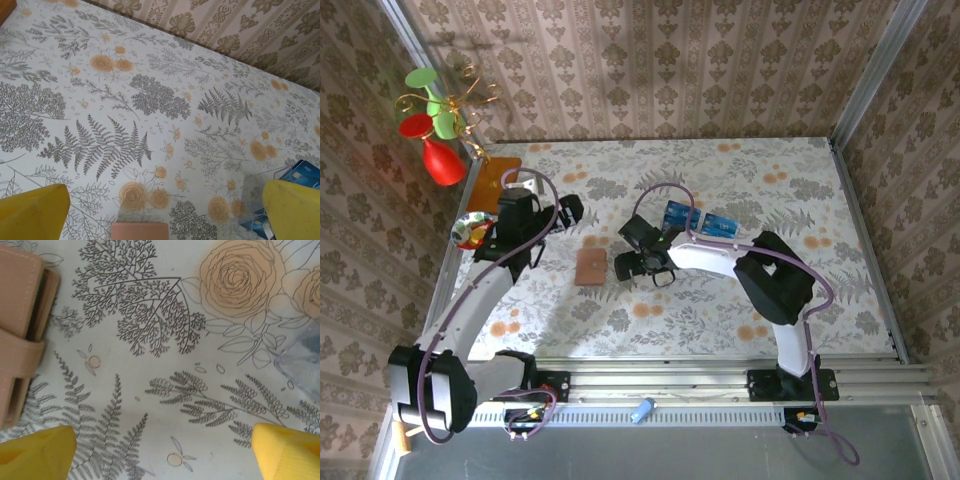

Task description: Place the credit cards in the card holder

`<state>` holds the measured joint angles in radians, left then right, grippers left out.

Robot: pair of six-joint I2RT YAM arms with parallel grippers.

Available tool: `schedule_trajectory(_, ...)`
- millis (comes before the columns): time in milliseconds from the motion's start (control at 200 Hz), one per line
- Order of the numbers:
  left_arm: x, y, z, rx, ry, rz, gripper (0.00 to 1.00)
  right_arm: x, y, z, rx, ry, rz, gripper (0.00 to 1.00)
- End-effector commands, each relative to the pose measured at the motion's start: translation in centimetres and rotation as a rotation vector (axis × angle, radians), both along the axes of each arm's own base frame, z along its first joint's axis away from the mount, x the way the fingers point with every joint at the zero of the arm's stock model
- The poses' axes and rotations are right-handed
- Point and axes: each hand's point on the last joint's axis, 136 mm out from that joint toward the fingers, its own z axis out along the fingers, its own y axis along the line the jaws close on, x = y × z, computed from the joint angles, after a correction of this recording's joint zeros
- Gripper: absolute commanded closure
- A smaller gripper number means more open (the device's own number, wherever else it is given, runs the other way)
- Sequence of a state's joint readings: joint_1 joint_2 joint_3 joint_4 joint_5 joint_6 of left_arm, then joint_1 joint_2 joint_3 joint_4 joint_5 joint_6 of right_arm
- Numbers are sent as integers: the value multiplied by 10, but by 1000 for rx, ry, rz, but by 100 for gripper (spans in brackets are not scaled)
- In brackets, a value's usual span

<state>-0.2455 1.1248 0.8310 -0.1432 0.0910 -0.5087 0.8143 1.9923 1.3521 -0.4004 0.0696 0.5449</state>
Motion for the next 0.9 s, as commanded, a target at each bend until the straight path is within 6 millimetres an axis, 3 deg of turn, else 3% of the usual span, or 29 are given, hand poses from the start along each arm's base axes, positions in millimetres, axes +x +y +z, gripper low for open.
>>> schedule_trajectory(0, -9, 2, -2, -32, 23, 0, 0, 13, -12, -3, -102, -43, -12, 8)
schedule_trajectory(485, -21, 5, 5, -54, 21, 2, 0, 74, -61, -8, -187, -98, -143, 7)
schedule_trajectory(895, -31, 7, 2, -53, 35, 3, 0, 117, -119, -9, -208, -84, -297, 7)
